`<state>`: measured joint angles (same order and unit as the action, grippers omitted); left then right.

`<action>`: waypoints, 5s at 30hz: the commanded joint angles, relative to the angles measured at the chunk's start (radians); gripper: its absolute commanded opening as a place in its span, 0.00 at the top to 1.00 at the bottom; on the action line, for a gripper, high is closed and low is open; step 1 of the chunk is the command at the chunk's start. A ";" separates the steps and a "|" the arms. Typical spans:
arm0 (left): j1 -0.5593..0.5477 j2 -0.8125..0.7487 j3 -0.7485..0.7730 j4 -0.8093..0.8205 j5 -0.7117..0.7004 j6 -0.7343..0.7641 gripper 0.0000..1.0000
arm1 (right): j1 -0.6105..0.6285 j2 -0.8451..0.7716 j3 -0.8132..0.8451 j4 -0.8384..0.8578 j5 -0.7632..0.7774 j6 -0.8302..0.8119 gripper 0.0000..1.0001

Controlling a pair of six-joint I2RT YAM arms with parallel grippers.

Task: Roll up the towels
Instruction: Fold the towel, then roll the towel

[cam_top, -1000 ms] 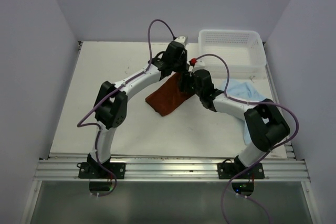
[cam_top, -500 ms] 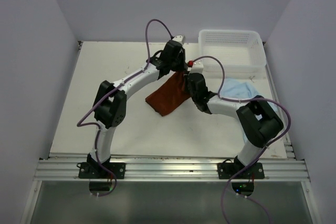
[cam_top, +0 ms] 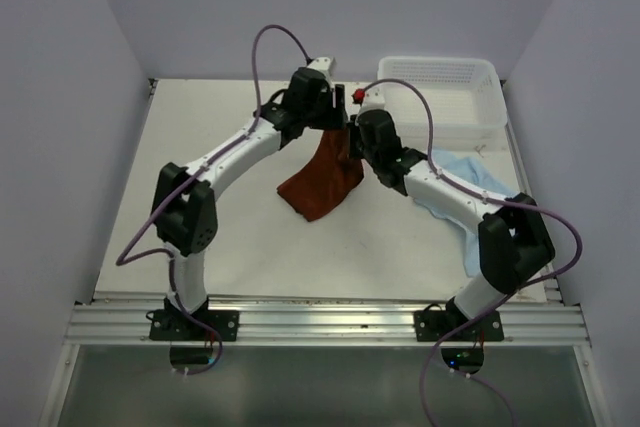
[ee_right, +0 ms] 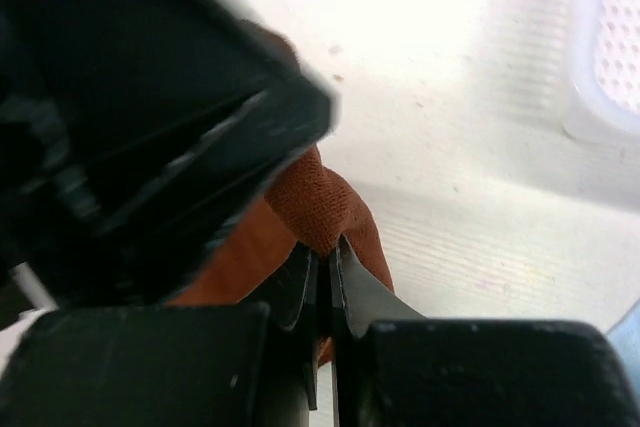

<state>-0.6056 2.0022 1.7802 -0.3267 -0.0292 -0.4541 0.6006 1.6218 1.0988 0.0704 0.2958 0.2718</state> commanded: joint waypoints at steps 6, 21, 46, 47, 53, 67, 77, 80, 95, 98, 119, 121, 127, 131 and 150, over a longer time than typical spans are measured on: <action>0.174 -0.618 -0.273 -0.126 -0.248 0.144 0.30 | -0.004 -0.088 0.350 -0.447 -0.237 0.076 1.00; 0.201 -1.168 -0.752 -0.270 -0.428 0.223 0.18 | 0.076 -0.125 0.691 -0.836 -0.256 0.208 1.00; 0.199 -1.448 -0.984 -0.133 -0.486 0.201 0.20 | 0.348 -0.018 0.818 -0.819 -0.224 0.383 1.00; 0.199 -1.453 -0.969 -0.138 -0.488 0.187 0.20 | 0.369 0.034 0.888 -0.816 -0.215 0.392 1.00; 0.199 -1.470 -0.874 -0.205 -0.485 0.143 0.20 | 0.429 0.116 1.020 -0.776 -0.095 0.518 1.00; 0.199 -1.444 -0.855 -0.235 -0.410 0.147 0.22 | 0.233 -0.128 0.019 -0.256 -0.155 0.799 1.00; 0.199 -1.330 -0.959 -0.105 -0.227 0.115 0.25 | 0.048 -0.249 -0.310 -0.257 -0.155 0.707 1.00; 0.199 -1.264 -0.961 -0.077 -0.210 0.114 0.26 | 0.022 -0.237 -0.300 -0.322 -0.135 0.684 1.00; 0.150 -0.912 -0.869 0.081 -0.113 0.120 0.27 | -0.119 -0.336 -0.274 -0.566 -0.149 0.546 0.37; 0.098 -0.794 -0.783 0.097 -0.095 0.121 0.27 | -0.131 -0.398 -0.301 -0.560 -0.182 0.550 0.42; -0.232 0.028 -0.096 -0.011 -0.061 0.055 0.38 | -0.150 -0.507 -0.761 -0.041 -0.396 0.682 0.50; -0.243 0.056 -0.068 -0.025 -0.066 0.051 0.38 | -0.150 -0.502 -0.761 -0.031 -0.388 0.673 0.50; -0.272 0.159 0.034 -0.070 -0.078 0.032 0.39 | -0.163 -0.462 -0.769 0.012 -0.380 0.685 0.55; -0.287 0.205 0.064 -0.077 -0.074 -0.001 0.41 | -0.177 -0.407 -0.768 0.049 -0.402 0.690 0.62; -0.313 0.320 0.159 -0.184 -0.124 -0.066 0.51 | -0.191 -0.435 -0.798 0.011 -0.388 0.624 1.00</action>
<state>-0.9085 2.3096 1.8931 -0.4759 -0.1184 -0.4931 0.4122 1.2045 0.3153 0.1184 -0.1215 0.9298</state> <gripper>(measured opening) 0.497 0.037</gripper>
